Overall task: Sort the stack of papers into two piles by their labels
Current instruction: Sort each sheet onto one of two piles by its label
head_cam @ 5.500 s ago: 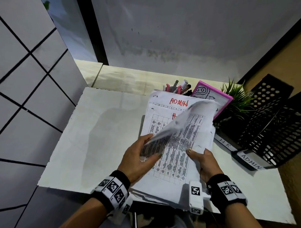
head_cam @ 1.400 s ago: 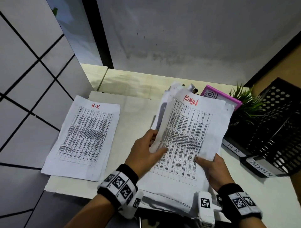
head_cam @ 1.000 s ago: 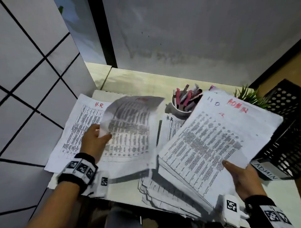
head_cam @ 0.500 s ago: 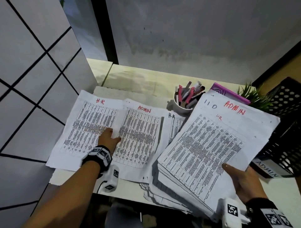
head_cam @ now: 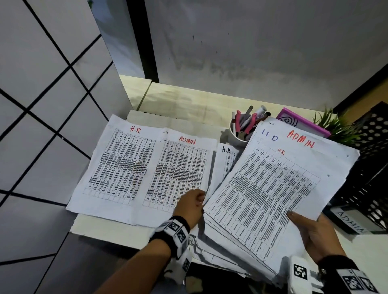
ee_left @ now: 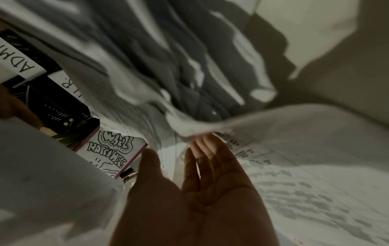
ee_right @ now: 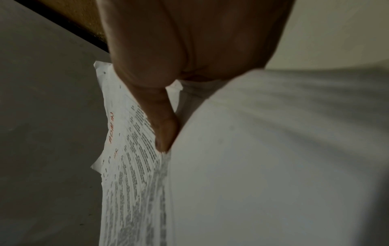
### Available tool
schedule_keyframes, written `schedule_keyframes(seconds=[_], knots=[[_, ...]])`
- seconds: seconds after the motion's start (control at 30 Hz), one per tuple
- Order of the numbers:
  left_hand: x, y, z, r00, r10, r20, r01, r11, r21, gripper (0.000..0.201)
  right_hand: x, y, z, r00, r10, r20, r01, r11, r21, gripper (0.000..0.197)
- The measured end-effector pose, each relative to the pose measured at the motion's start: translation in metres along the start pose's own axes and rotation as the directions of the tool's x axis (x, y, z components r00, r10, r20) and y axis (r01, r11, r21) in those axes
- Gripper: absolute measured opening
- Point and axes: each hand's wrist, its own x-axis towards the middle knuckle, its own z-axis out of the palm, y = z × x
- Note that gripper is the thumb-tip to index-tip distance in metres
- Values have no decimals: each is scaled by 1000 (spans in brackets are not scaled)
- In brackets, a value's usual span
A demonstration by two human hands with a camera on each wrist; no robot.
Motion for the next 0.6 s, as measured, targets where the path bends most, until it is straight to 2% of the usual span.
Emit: schedule_keyframes(seconds=[0.07, 0.23, 0.27, 0.33, 0.37, 0.43, 0.47, 0.5, 0.53, 0.57, 0.6], knots=[[1, 0, 7, 1000, -19, 1, 19, 1000, -8, 36, 0, -1, -1, 1000, -8, -5, 8, 1000, -3, 37], [-6, 10, 13, 997, 5, 73, -3, 1000, -23, 20, 1, 3, -6, 1000, -19, -17, 19, 1000, -8, 40], [-10, 10, 15, 998, -4, 70, 2, 999, 38, 29, 1, 4, -7, 1000, -17, -13, 17, 1000, -6, 38], [-10, -1, 24, 998, 46, 34, -47, 999, 19, 35, 1, 6, -9, 1000, -8, -5, 8, 1000, -11, 38], [-9, -5, 27, 995, 89, 48, -92, 995, 49, 33, 1, 7, -9, 1000, -4, 1, 4, 1000, -18, 38], [-8, -1, 21, 981, 110, 159, -141, 970, 199, 23, 2, 9, -9, 1000, 3, 8, -3, 1000, -19, 39], [-1, -4, 21, 983, 85, 163, -127, 955, 269, 43, 4, 10, -10, 1000, 6, 8, -6, 1000, -19, 39], [2, -5, 19, 986, 74, 150, -127, 916, 382, 75, 5, 11, -10, 1000, 7, 2, -7, 1000, -16, 39], [6, -8, 17, 982, 33, 188, -125, 856, 502, 103, 6, 12, -10, 1000, 6, 0, -6, 1000, -14, 39], [8, -7, 12, 977, 2, 214, -133, 789, 600, 120, 6, 12, -9, 1000, 5, 2, -5, 1000, -16, 39], [12, -8, 13, 963, -58, 262, -136, 734, 665, 127, 5, 12, -9, 1000, 8, 10, -8, 1000, -19, 42]])
